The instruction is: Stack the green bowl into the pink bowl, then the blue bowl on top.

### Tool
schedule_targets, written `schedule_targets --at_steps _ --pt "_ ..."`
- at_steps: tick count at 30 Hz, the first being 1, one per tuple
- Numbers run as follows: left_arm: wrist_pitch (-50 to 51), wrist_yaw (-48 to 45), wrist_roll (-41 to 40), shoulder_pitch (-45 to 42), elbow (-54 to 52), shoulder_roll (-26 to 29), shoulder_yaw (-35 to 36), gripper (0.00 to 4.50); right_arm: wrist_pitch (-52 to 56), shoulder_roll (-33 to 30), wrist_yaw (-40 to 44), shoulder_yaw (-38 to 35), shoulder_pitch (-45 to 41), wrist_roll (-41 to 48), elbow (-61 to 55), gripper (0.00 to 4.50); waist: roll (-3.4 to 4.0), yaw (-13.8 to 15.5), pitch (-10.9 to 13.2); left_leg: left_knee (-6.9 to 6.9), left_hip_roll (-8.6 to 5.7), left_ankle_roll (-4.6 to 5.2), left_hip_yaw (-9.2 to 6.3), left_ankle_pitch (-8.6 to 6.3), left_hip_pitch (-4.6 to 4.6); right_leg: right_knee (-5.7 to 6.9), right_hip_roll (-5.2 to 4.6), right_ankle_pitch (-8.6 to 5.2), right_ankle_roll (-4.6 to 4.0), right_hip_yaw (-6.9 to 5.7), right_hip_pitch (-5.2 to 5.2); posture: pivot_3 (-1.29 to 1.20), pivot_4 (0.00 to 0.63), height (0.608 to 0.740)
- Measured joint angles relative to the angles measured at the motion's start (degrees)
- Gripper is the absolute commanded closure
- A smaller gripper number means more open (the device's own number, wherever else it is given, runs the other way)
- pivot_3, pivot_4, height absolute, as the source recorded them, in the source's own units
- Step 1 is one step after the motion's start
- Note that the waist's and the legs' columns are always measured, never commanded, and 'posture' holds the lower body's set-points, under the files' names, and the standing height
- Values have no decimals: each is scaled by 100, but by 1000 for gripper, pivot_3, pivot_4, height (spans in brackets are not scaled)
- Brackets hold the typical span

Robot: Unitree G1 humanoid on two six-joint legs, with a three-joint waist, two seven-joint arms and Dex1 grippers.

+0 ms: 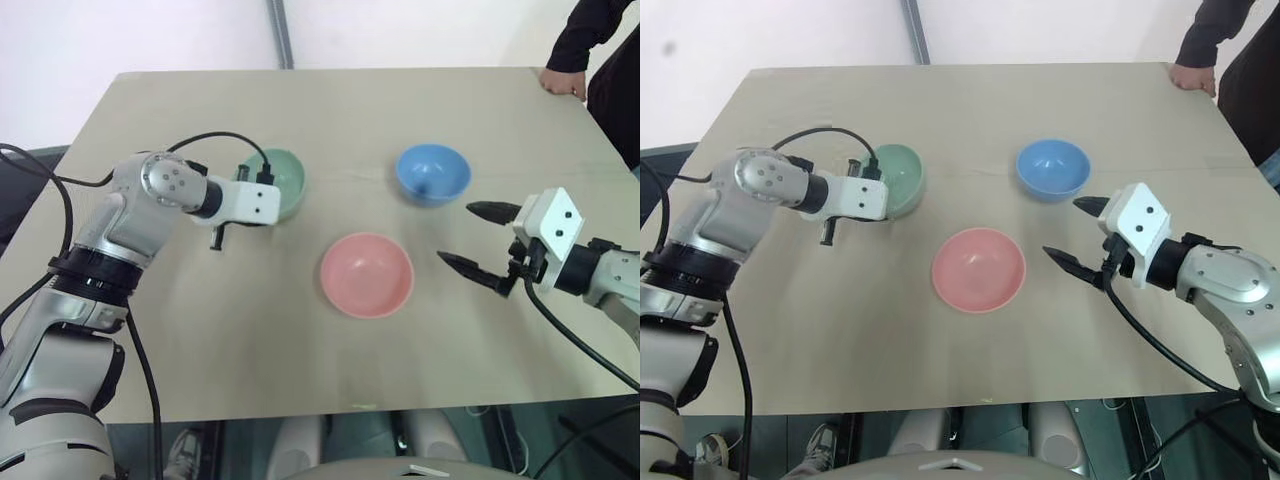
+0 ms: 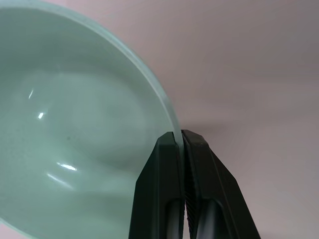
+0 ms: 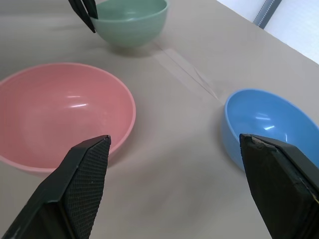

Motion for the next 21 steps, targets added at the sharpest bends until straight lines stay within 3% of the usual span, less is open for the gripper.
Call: schedule_targets --at_steps 5,9,21 --pt "-184 -1135 -1368 -513 -613 87 85 4469 23 -21 50 -231 350 157 -174 0 -1 22 0 7 0 0 -8 0 -5 0 0 0 0 -10 4 0 150 740" --pt "-564 -1366 -2118 -1093 -771 395 -559 4469 59 -117 156 -612 1144 274 -481 0 0 14 0 9 -2 10 -4 -5 8 3 -1 0 0 -6 16 0 150 740" --pt "-2781 -1368 -2357 -2084 690 -466 -2463 4469 90 291 46 -2534 3029 1044 -1847 0 -3 5 -1 54 -6 14 -8 -8 14 36 4 0 0 -4 29 0 150 740"
